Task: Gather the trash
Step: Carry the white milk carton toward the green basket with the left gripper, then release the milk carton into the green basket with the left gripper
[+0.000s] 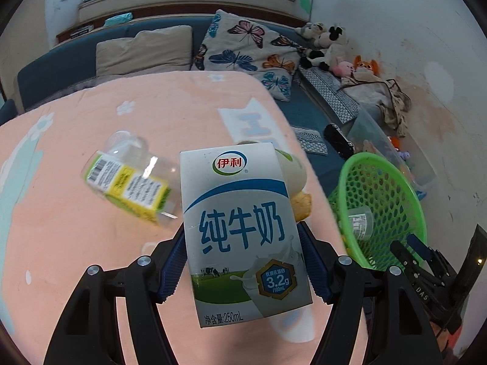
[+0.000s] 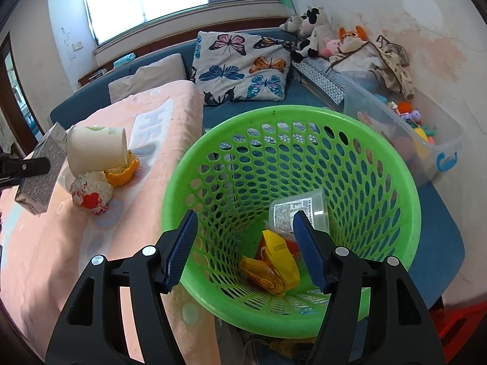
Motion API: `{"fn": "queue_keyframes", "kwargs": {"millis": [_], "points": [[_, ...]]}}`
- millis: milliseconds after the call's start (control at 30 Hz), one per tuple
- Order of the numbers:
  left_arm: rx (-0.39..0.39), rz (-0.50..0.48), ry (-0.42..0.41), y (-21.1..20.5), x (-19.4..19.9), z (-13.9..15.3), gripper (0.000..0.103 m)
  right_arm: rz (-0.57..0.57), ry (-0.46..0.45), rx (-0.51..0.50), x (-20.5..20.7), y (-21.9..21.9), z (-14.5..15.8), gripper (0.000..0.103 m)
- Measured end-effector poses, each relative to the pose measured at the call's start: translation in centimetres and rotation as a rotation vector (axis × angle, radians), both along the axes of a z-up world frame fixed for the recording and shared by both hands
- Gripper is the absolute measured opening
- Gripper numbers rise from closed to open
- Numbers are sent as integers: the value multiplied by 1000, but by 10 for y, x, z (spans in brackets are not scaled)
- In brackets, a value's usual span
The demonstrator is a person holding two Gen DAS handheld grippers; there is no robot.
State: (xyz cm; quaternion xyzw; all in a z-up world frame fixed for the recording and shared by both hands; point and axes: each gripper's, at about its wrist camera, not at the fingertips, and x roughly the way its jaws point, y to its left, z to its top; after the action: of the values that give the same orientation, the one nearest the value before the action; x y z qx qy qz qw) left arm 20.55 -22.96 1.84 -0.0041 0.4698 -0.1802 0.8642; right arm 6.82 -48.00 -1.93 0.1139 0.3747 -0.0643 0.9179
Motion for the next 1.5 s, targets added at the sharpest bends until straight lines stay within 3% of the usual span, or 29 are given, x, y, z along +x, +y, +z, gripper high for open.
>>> {"fn": "queue_keyframes", "kwargs": {"millis": [367, 700, 1033, 1500], "points": [[18, 43, 10, 11, 5, -2, 66, 61, -21, 15, 18, 15, 1, 67], [-75, 42, -20, 23, 4, 27, 66, 71, -35, 0, 17, 21, 12, 67], [-109, -121, -11, -41, 11, 32, 66, 86, -42, -44, 3, 27, 28, 67], [-174, -330, 122, -149, 27, -12, 67, 103, -28, -117, -22, 28, 33, 68]]}}
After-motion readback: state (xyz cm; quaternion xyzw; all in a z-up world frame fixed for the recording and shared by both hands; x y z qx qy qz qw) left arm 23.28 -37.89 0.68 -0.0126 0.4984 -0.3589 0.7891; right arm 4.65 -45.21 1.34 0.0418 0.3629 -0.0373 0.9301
